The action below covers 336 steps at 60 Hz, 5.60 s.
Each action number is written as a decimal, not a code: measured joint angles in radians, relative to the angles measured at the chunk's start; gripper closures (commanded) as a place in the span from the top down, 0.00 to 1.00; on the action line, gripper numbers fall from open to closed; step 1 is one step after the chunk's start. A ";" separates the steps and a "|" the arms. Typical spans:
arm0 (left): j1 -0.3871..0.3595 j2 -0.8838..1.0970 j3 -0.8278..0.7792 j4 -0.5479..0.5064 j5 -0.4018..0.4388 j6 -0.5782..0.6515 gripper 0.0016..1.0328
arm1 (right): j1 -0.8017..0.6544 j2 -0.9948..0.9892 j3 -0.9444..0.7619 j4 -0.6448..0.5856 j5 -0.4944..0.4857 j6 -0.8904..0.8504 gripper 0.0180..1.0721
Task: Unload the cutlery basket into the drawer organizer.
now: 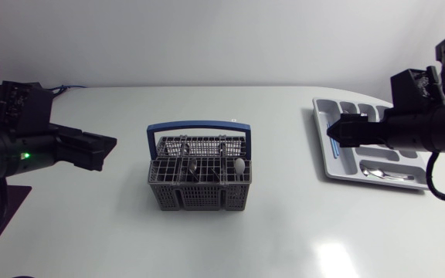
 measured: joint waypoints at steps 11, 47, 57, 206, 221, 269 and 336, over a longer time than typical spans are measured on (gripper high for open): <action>-0.060 0.041 0.009 -0.013 0.000 -0.021 0.92 | 0.125 0.116 0.108 -0.124 -0.076 -0.001 0.95; -0.259 0.112 0.033 -0.057 0.054 -0.037 0.90 | 0.309 0.385 0.254 -0.220 -0.175 0.000 0.77; -0.259 0.131 0.033 -0.050 0.077 -0.037 0.90 | 0.312 0.434 0.271 -0.207 -0.196 0.000 0.61; -0.290 0.131 -0.003 0.030 0.118 -0.036 0.88 | 0.446 0.304 0.339 -0.153 -0.220 -0.062 0.06; -0.290 0.131 -0.003 0.030 0.117 -0.036 0.88 | 0.414 0.164 0.336 -0.182 -0.227 -0.091 0.06; -0.309 0.131 -0.003 0.029 0.118 -0.036 0.88 | -0.302 0.173 0.141 -0.146 0.090 -0.303 0.06; -0.330 0.130 -0.003 0.018 0.118 -0.036 0.89 | -0.398 0.689 0.121 0.302 0.407 -0.379 0.88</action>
